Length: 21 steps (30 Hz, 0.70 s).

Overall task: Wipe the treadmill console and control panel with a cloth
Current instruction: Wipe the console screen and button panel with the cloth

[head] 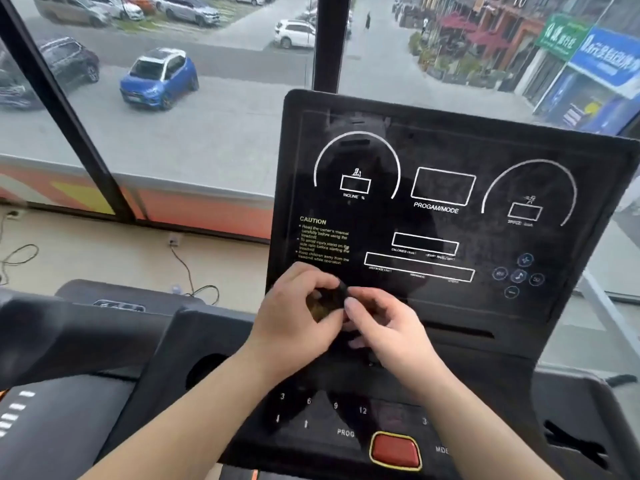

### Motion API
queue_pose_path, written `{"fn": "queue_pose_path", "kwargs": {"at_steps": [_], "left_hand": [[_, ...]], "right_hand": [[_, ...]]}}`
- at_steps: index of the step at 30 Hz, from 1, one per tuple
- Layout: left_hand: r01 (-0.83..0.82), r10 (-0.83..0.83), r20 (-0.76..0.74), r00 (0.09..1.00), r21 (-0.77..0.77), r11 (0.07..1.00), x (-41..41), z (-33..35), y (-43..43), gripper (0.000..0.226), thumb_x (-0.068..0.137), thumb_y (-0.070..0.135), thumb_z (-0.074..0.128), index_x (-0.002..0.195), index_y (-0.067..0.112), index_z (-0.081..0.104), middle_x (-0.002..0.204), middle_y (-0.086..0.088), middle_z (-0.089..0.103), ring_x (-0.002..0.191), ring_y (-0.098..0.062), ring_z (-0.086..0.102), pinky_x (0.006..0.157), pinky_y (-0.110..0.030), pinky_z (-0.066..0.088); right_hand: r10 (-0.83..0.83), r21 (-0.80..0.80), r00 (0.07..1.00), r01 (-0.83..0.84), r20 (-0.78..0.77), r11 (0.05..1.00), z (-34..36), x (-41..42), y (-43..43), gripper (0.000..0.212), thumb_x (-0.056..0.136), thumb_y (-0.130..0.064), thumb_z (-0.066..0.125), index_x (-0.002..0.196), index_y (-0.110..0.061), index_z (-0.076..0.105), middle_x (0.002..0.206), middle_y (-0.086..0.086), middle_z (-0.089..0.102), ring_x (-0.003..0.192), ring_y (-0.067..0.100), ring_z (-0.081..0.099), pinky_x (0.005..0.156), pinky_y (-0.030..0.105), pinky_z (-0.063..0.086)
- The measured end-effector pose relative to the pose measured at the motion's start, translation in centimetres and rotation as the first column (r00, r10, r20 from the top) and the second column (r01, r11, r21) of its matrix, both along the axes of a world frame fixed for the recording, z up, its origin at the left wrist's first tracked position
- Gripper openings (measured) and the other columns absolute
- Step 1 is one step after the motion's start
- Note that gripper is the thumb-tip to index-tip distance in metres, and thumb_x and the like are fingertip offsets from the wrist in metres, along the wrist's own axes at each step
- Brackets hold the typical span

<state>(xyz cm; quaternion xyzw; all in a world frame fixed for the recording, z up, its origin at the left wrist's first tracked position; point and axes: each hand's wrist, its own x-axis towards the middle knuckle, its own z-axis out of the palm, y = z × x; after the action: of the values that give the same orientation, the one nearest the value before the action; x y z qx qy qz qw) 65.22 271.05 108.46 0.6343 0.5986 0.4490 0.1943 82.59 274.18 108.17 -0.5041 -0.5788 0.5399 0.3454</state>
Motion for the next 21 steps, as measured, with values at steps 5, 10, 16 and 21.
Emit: {"fn": "queue_pose_path", "kwargs": {"at_steps": [5,10,16,21], "left_hand": [[0.225,-0.213,0.127,0.969,-0.087,0.971,2.9,5.3,1.9,0.026,0.081,0.002,0.073,0.089,0.027,0.070,0.085,0.012,0.069,0.081,-0.003,0.065,0.070,-0.011,0.047],[0.364,-0.348,0.118,0.930,-0.162,0.917,5.7,9.9,5.5,0.022,0.087,0.003,0.070,0.088,0.025,0.069,0.083,0.007,0.070,0.074,-0.013,0.066,0.068,-0.027,0.057],[0.425,-0.412,0.122,0.903,-0.110,0.899,12.3,13.5,9.2,0.020,0.093,0.007,0.064,0.096,0.026,0.068,0.076,0.014,0.064,0.056,-0.005,0.052,0.055,-0.014,0.047],[0.569,-0.555,0.130,0.821,-0.117,0.814,17.5,16.4,10.1,0.020,0.096,0.011,0.062,0.102,0.030,0.067,0.069,0.019,0.066,0.059,-0.007,0.059,0.060,-0.016,0.054]], "right_hand": [[-0.038,0.004,0.994,0.039,-0.102,0.999,3.9,2.9,0.1,0.031,0.085,-0.038,0.075,0.110,-0.020,0.076,0.096,0.006,0.079,0.078,0.014,0.070,0.065,0.035,0.059],[-0.090,0.187,0.983,0.059,0.158,0.981,7.3,8.6,1.9,0.010,0.091,-0.025,0.077,0.083,-0.020,0.077,0.076,-0.003,0.073,0.068,0.008,0.063,0.068,0.031,0.055],[-0.349,0.436,0.932,0.276,0.095,0.856,9.5,12.7,2.0,0.016,0.095,-0.021,0.072,0.080,-0.024,0.069,0.062,-0.005,0.066,0.055,0.008,0.058,0.055,0.022,0.048],[-0.360,0.371,0.924,0.382,-0.132,0.846,8.5,13.3,1.5,0.027,0.100,-0.006,0.062,0.094,-0.030,0.072,0.085,0.005,0.075,0.077,0.024,0.071,0.074,0.044,0.061]]}}
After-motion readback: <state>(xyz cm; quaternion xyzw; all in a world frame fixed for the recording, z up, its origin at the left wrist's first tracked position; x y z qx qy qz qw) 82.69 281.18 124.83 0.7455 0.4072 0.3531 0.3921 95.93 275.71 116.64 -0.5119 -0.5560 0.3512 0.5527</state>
